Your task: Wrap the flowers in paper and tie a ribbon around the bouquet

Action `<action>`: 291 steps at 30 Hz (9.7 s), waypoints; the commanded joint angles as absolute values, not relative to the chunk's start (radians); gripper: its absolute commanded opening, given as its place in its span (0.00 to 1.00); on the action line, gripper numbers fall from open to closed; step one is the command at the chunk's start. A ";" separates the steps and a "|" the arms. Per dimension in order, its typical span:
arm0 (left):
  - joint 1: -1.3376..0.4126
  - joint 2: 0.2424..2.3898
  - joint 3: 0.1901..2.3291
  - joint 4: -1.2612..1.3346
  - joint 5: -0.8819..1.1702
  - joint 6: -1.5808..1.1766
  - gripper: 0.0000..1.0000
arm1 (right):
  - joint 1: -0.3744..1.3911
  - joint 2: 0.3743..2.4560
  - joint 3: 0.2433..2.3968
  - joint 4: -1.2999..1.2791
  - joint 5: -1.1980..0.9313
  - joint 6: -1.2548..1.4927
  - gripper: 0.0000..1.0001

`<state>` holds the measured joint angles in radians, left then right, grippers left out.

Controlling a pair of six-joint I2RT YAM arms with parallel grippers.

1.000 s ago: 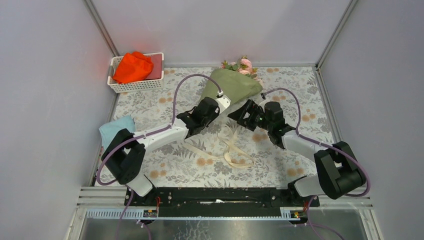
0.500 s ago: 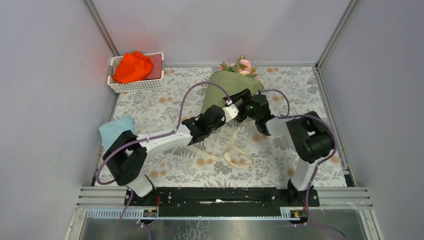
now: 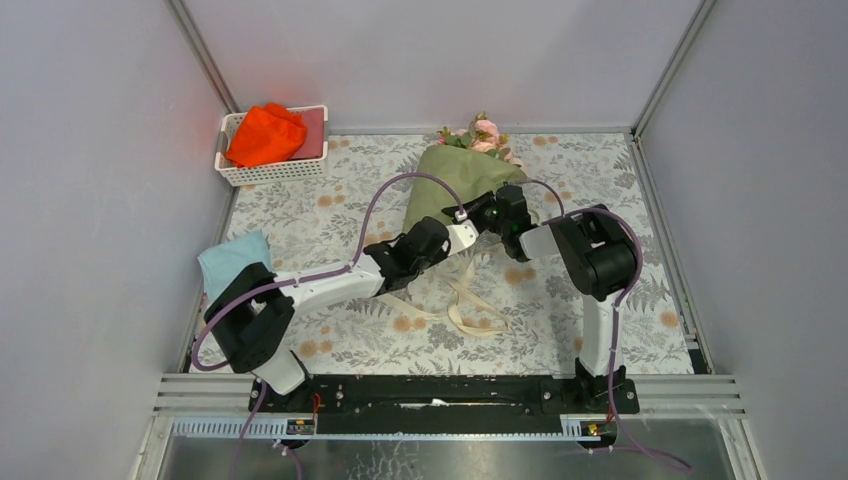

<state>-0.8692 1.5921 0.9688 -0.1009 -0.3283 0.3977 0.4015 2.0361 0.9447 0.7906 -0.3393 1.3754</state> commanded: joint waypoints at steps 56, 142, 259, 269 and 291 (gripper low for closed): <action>-1.034 1.564 2.115 -1.070 -0.011 0.484 0.00 | 0.270 1.964 1.323 0.363 -0.409 0.965 0.00; -0.597 2.097 1.423 -0.453 0.255 0.093 0.00 | 0.516 1.569 1.026 -0.169 -0.204 0.501 0.54; -0.508 1.721 1.651 -0.743 0.418 0.491 0.00 | 0.465 1.812 1.067 0.428 -0.778 0.158 0.57; -0.505 1.774 1.670 -0.732 0.446 0.503 0.00 | 0.492 1.870 0.955 0.894 -0.746 0.296 0.72; -0.487 1.625 1.629 -0.796 0.329 0.740 0.96 | 0.461 1.916 0.972 0.667 -0.489 0.658 0.00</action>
<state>-0.4702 1.7538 1.6669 -0.7818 0.3222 0.5957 0.4870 1.9415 0.9394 0.7795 -0.5140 0.5606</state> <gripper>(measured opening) 0.968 0.011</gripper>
